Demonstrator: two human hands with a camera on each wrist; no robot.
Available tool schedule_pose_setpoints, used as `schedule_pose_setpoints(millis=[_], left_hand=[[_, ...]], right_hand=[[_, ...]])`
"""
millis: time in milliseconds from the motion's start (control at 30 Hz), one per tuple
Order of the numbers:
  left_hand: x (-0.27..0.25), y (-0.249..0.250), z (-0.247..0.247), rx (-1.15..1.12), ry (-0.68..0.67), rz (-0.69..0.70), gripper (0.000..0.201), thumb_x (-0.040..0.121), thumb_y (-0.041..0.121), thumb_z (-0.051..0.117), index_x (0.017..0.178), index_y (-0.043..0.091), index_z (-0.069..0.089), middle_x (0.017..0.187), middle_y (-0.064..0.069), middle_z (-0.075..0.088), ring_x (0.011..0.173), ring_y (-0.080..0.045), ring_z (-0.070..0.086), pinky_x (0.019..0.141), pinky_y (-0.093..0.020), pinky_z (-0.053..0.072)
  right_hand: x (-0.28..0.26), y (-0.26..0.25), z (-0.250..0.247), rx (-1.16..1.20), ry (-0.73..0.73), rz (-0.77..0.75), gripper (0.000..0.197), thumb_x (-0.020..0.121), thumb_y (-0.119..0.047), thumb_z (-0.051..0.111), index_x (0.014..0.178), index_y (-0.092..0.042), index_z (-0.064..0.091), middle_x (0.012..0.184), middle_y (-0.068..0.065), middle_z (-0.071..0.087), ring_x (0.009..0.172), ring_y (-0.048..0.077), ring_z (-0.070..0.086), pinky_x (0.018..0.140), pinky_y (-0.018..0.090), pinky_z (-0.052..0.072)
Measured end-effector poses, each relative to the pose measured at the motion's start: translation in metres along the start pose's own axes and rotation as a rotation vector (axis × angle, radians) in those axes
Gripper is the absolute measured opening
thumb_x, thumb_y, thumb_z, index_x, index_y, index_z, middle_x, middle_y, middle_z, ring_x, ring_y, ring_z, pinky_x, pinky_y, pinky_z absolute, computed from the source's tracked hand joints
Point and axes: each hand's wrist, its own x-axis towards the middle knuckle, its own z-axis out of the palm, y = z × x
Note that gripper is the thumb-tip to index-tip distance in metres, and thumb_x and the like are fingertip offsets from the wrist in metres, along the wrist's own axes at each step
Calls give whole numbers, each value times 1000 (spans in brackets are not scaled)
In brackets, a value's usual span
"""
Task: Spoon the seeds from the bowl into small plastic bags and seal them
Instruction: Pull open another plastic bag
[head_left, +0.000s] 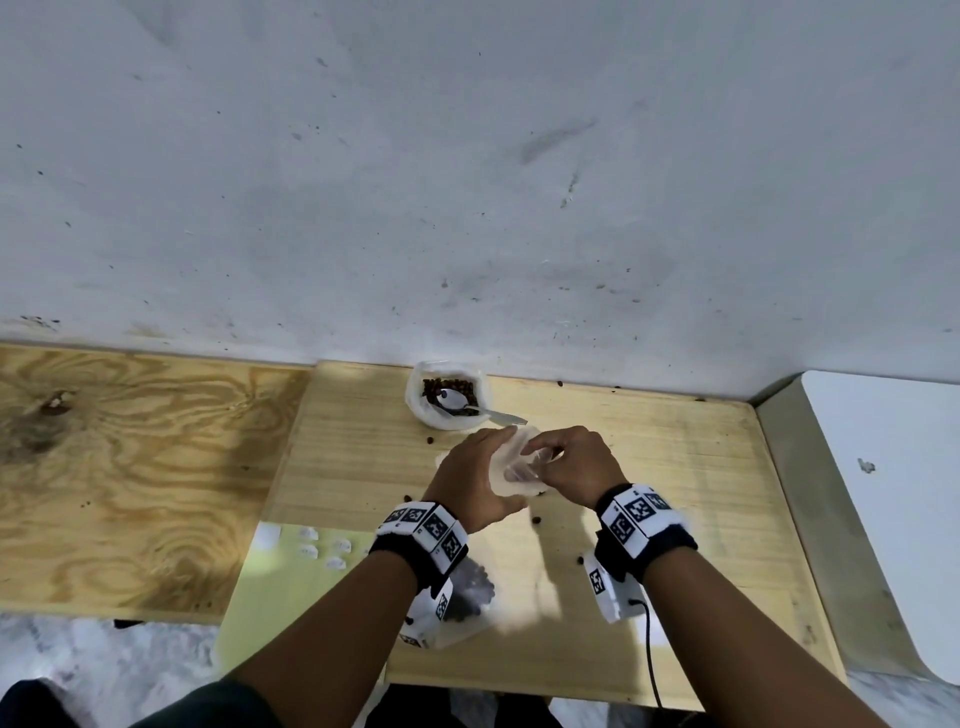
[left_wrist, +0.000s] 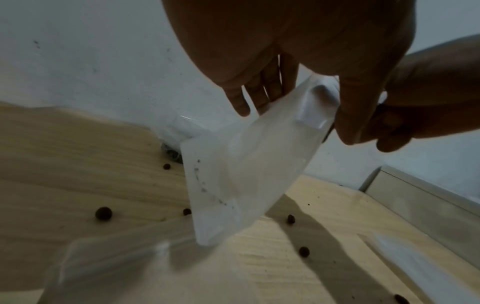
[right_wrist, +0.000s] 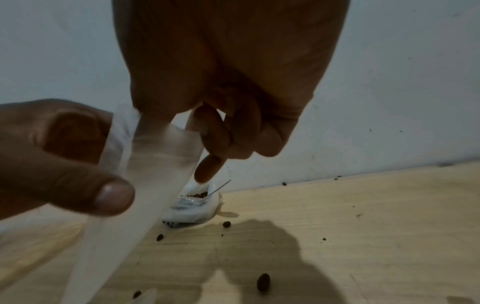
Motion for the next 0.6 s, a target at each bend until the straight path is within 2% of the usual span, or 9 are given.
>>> schedule_pose_setpoints(millis=[67, 100, 167, 200, 300, 400, 467, 533, 600], left_hand=[[1, -3, -4, -2, -10, -17, 88, 59, 34, 90, 136, 17, 51, 127, 1, 61, 116, -17, 57, 97, -31, 45], [2, -6, -5, -8, -6, -27, 89, 56, 37, 91, 135, 18, 53, 124, 2, 63, 113, -15, 58, 96, -30, 45], [3, -14, -7, -21, 20, -64, 89, 53, 43, 92, 131, 20, 56, 120, 5, 65, 107, -11, 60, 92, -21, 43], [2, -18, -8, -31, 32, -88, 89, 52, 44, 92, 129, 19, 57, 118, 5, 66, 105, -10, 60, 92, -20, 43], [3, -33, -10, -88, 75, -197, 84, 51, 44, 93, 125, 17, 61, 110, 5, 68, 97, -9, 62, 92, -27, 50], [8, -52, -21, -149, 124, -383, 75, 53, 47, 91, 119, 21, 64, 107, 6, 69, 93, -9, 62, 83, -24, 50], [10, -63, -30, -189, 143, -478, 73, 56, 47, 89, 119, 21, 64, 110, 4, 69, 98, -13, 62, 84, -25, 49], [13, -74, -38, -221, 148, -536, 71, 59, 44, 89, 121, 20, 63, 112, 2, 68, 101, -15, 62, 87, -27, 49], [16, -81, -46, -248, 155, -570, 69, 59, 42, 89, 120, 20, 63, 112, 2, 69, 102, -16, 63, 87, -27, 49]], right_hand=[[2, 2, 0, 71, -23, -14, 19, 80, -16, 77, 80, -35, 76, 74, -4, 71, 69, 17, 68, 69, 29, 54], [3, 4, -1, 125, -26, -12, 19, 81, -12, 75, 83, -31, 78, 73, -3, 69, 65, 12, 66, 66, 26, 54], [5, 3, -3, 226, -35, 18, 14, 84, -9, 73, 92, -19, 79, 68, -7, 67, 50, -2, 57, 53, 13, 44], [6, 3, -2, 262, -44, 33, 13, 85, -8, 72, 95, -14, 79, 64, -11, 65, 45, -4, 53, 48, 9, 40], [13, 1, 5, 374, -39, 61, 11, 88, -9, 69, 95, -12, 77, 61, -11, 66, 43, -2, 52, 45, 13, 37], [28, 3, 14, 431, 177, 97, 8, 86, -17, 71, 92, -21, 74, 81, -2, 71, 70, 10, 62, 62, 23, 43], [35, 6, 16, 317, 294, 148, 21, 85, -28, 73, 105, -25, 69, 95, -2, 69, 89, 17, 64, 73, 27, 43], [44, 4, 19, 206, 263, 230, 47, 83, -40, 75, 124, -25, 59, 110, 1, 65, 99, 22, 62, 79, 29, 44], [58, 3, 24, 153, 149, 328, 67, 80, -49, 74, 136, -22, 50, 122, 6, 64, 107, 26, 62, 83, 30, 46]])
